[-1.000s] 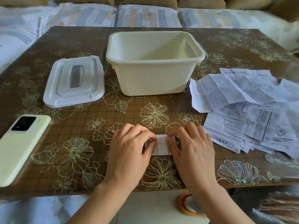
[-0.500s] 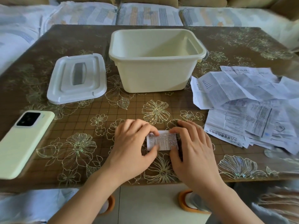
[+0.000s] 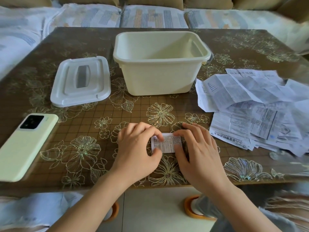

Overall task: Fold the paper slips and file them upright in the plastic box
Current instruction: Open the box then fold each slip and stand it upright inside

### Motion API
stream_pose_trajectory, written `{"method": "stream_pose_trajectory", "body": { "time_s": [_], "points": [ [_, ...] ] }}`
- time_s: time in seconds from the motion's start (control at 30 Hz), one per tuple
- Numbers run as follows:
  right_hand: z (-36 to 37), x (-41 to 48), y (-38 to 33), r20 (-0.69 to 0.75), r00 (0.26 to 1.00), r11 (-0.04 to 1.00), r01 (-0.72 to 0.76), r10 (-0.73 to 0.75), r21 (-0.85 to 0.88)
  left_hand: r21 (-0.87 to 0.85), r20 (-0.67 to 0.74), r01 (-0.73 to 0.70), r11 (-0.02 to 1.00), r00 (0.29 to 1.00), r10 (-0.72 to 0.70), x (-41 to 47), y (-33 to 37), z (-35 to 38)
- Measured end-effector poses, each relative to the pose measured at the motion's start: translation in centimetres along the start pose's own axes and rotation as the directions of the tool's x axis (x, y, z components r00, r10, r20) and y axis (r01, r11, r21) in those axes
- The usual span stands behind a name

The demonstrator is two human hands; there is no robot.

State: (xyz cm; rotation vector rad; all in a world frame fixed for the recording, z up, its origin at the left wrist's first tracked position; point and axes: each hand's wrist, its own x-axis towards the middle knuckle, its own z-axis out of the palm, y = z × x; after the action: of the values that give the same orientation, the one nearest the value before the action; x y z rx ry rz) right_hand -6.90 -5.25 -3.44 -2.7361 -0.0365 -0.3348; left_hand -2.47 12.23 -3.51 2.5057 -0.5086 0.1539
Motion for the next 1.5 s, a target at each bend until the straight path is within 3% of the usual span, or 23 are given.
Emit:
{"method": "stream_pose_trajectory", "body": {
  "time_s": [0.2, 0.3, 0.37, 0.47, 0.57, 0.73, 0.9, 1.1, 1.23, 1.33, 1.4, 1.5],
  "points": [
    [-0.4, 0.2, 0.7, 0.027, 0.997, 0.996, 0.068, -0.067, -0.054, -0.056, 0.09, -0.062, 0.997, 0.994, 0.067, -0.2, -0.6, -1.2],
    [-1.6, 1.4, 1.0, 0.062, 0.977, 0.97, 0.21, -0.204, -0.118, -0.07, 0.106, -0.082, 0.994, 0.99, 0.089, -0.5, -0.7, -1.6],
    [-2.4, 2.7, 1.1, 0.123, 0.92, 0.915, 0.385, -0.371, -0.121, -0.073, 0.107, -0.071, 0.995, 0.991, 0.078, -0.5, -0.6, -1.7],
    [-2.6, 4.0, 1.3, 0.208, 0.771, 0.77, 0.63, -0.602, -0.105, -0.035, 0.084, -0.106, 0.994, 0.991, 0.109, -0.3, -0.6, -1.7],
    [-2.3, 4.0, 1.6, 0.206, 0.724, 0.707, 0.689, -0.659, -0.159, 0.032, 0.026, -0.163, 0.986, 0.986, 0.162, -0.1, -0.7, -1.7],
    [-2.5, 4.2, 0.4, 0.014, 0.795, 0.787, 0.602, -0.606, -0.132, 0.017, -0.133, -0.256, 0.966, 0.957, 0.256, -0.1, -0.8, -1.6],
    [-2.6, 5.2, -0.5, 0.062, 0.837, 0.835, 0.547, -0.544, -0.06, 0.019, -0.195, -0.276, 0.961, 0.942, 0.274, 0.9, -0.8, -2.1],
    [-5.2, 8.5, -0.9, -0.011, 0.849, 0.849, 0.528, -0.528, -0.022, 0.089, -0.222, -0.342, 0.936, 0.909, 0.353, 4.2, -0.1, -5.5],
    [-7.6, 11.5, -1.5, -0.071, 0.856, 0.858, 0.513, -0.513, -0.013, 0.032, -0.249, -0.393, 0.919, 0.887, 0.388, 7.3, 0.1, -7.9],
    [-9.3, 14.6, -1.0, -0.182, 0.913, 0.921, 0.383, -0.366, 0.069, -0.092, -0.357, -0.342, 0.935, 0.888, 0.289, 10.3, -1.1, -10.0],
    [-10.7, 16.7, -0.4, -0.229, 0.956, 0.944, 0.237, -0.184, 0.228, -0.02, -0.423, -0.267, 0.964, 0.876, 0.234, 12.4, -2.7, -10.9],
    [-12.0, 19.5, -0.8, -0.16, 0.987, 0.921, 0.063, 0.0, 0.385, 0.138, -0.38, -0.22, 0.966, 0.889, 0.257, 15.1, -5.2, -11.0]
  ]
}}
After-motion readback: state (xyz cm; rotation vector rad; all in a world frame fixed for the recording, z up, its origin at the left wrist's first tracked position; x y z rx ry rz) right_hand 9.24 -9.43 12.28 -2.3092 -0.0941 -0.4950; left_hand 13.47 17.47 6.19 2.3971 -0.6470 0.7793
